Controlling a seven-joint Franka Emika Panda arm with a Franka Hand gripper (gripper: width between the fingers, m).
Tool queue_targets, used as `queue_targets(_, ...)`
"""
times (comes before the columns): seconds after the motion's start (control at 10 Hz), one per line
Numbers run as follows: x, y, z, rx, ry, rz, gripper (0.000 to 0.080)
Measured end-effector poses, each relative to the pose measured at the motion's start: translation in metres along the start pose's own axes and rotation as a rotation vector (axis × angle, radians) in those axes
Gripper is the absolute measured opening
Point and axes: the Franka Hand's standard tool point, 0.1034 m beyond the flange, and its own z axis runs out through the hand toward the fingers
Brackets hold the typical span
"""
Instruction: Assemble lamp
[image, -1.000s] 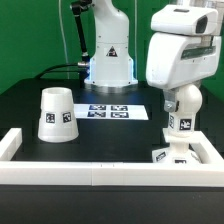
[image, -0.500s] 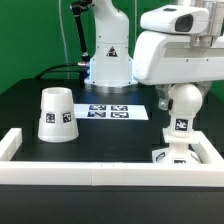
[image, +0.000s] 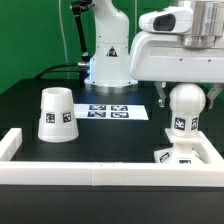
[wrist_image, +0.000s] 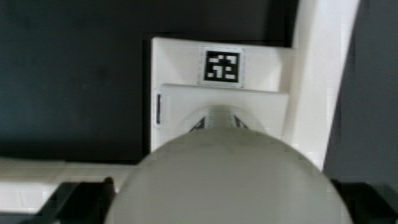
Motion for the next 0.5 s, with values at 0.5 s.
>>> queue_targets(0.5,-0.0002,-0.0014,-0.0001,0.016,-0.006,0.331,0.0579)
